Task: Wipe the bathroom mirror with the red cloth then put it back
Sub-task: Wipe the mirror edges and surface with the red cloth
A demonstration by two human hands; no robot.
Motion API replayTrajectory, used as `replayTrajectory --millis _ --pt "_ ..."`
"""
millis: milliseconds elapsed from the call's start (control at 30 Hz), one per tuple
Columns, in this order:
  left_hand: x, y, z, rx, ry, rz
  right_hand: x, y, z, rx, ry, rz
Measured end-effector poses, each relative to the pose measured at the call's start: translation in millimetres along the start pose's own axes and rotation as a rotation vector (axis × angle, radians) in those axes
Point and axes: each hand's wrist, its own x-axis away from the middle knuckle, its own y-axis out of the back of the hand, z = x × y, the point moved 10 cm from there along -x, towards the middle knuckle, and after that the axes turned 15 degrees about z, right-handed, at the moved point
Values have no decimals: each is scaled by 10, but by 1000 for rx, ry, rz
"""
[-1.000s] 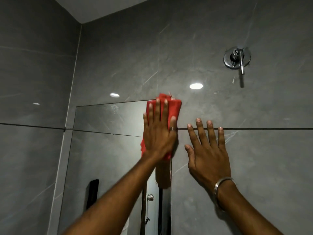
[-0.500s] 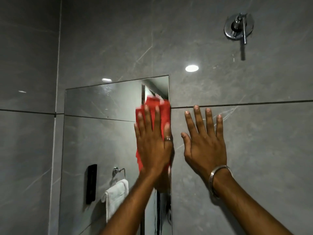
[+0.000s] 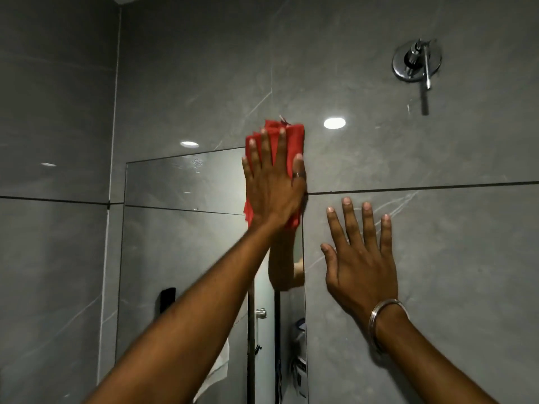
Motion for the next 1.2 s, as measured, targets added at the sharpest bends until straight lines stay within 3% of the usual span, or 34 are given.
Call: replayTrajectory --millis 133,367,833,1200 --pt "-99 39 -41 5 31 -15 -6 0 -6 16 -16 4" --pt "939 -443 70 -42 52 -83 168 -73 99 -25 -26 34" --pt "3182 -1462 596 -71 136 34 1028 -410 398 8 -13 175" --pt "4487 -2033 802 -85 100 121 1032 -357 385 91 -45 86"
